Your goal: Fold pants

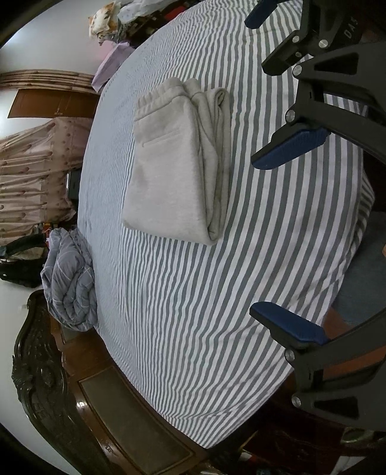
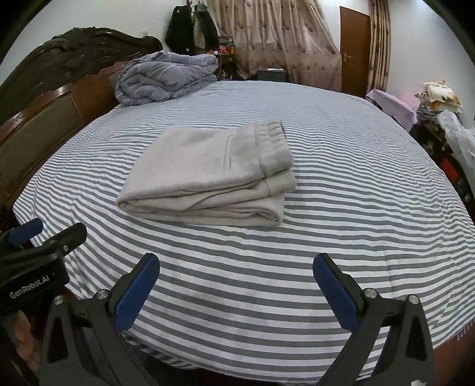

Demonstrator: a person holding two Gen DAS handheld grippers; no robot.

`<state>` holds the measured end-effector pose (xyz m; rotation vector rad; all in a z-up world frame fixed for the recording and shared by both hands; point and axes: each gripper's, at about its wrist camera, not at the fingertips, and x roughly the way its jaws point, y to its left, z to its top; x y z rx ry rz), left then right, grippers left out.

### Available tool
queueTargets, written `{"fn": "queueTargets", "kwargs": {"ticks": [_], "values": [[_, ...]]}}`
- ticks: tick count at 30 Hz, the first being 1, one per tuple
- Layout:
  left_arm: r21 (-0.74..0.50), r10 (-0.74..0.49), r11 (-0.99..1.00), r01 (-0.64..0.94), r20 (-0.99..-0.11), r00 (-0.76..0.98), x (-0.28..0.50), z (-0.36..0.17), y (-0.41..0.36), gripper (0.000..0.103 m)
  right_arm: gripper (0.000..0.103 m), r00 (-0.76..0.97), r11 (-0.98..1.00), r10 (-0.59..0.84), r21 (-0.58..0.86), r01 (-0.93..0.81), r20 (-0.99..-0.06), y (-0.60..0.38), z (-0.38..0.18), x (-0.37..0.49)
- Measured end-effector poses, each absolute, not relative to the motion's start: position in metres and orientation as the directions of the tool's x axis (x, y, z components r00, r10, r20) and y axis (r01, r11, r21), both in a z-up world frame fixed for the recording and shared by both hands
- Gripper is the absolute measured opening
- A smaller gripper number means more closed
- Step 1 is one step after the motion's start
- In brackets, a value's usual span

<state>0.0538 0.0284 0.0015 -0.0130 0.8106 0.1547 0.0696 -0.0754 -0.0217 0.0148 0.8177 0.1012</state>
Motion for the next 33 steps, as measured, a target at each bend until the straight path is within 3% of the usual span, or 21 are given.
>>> {"fn": "queueTargets", "kwargs": {"ticks": [33], "values": [[0.036,0.125,0.989,-0.146,-0.733,0.669,0.0483,-0.0060,0.0221,0.091,0.102,0.666,0.994,0.105,0.050,-0.101,-0.738,-0.0670,-0.0241,0.0602]]}}
